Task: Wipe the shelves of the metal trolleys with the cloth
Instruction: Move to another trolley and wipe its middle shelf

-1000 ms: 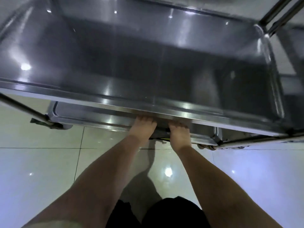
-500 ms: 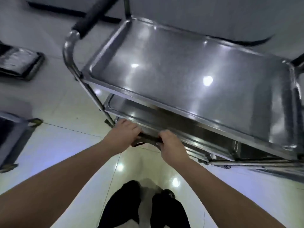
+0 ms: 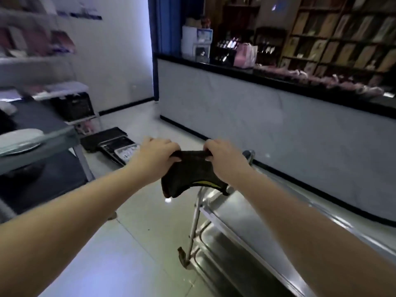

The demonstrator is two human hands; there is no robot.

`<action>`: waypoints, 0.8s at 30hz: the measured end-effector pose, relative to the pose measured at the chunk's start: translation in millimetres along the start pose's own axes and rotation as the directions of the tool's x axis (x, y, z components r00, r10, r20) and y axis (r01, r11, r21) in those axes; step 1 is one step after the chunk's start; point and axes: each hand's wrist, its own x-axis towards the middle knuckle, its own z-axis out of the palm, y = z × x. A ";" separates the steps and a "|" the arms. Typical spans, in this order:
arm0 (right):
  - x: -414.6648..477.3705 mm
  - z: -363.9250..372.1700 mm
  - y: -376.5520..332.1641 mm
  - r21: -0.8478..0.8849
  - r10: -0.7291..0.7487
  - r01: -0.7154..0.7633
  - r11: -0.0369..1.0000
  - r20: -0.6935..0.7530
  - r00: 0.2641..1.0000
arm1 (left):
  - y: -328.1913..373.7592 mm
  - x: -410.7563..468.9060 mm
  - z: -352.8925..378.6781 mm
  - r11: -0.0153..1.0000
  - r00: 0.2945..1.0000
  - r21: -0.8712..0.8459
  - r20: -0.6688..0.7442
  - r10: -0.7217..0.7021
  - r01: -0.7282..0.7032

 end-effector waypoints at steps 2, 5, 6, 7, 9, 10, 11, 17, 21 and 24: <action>52.7 -4.0 -23.6 -0.028 -0.023 0.022 0.999 -0.033 0.999 | -44.6 13.7 -19.1 0.999 0.998 0.045 -0.068 -0.012 0.015; 124.9 -3.0 -55.4 -0.038 -0.049 0.047 0.998 -0.067 0.997 | -115.1 40.2 -37.0 0.996 0.988 0.089 -0.156 -0.010 0.024; 147.5 -0.1 -63.4 -0.045 -0.053 0.050 0.998 -0.071 0.996 | -137.9 50.4 -39.6 0.995 0.986 0.097 -0.167 -0.009 0.026; 168.9 3.0 -70.1 -0.052 -0.051 0.047 0.998 -0.074 0.996 | -159.2 61.6 -40.8 0.994 0.985 0.105 -0.171 -0.008 0.027; 209.4 10.2 -78.8 -0.058 -0.032 0.028 0.998 -0.073 0.997 | -196.1 85.8 -41.4 0.991 0.985 0.132 -0.170 -0.002 0.025; 230.7 12.9 -80.6 -0.065 -0.028 0.023 0.998 -0.077 0.997 | -213.3 100.3 -41.7 0.989 0.985 0.144 -0.172 0.006 0.019; 252.0 14.3 -80.4 -0.077 -0.025 0.019 0.997 -0.080 0.996 | -229.7 116.1 -40.8 0.988 0.984 0.154 -0.175 0.013 0.014; 378.7 9.6 -48.7 -0.108 -0.011 -0.004 0.994 -0.141 0.990 | -307.2 230.1 -37.8 0.990 0.962 0.140 -0.270 0.051 -0.013; 464.7 17.2 -3.2 -0.116 -0.018 -0.009 0.993 -0.227 0.974 | -351.2 316.3 -17.3 0.983 0.943 0.168 -0.313 0.118 -0.067; 523.5 30.3 35.9 -0.089 -0.035 0.010 0.996 -0.277 0.960 | -378.9 379.8 9.6 0.977 0.941 0.199 -0.309 0.135 -0.075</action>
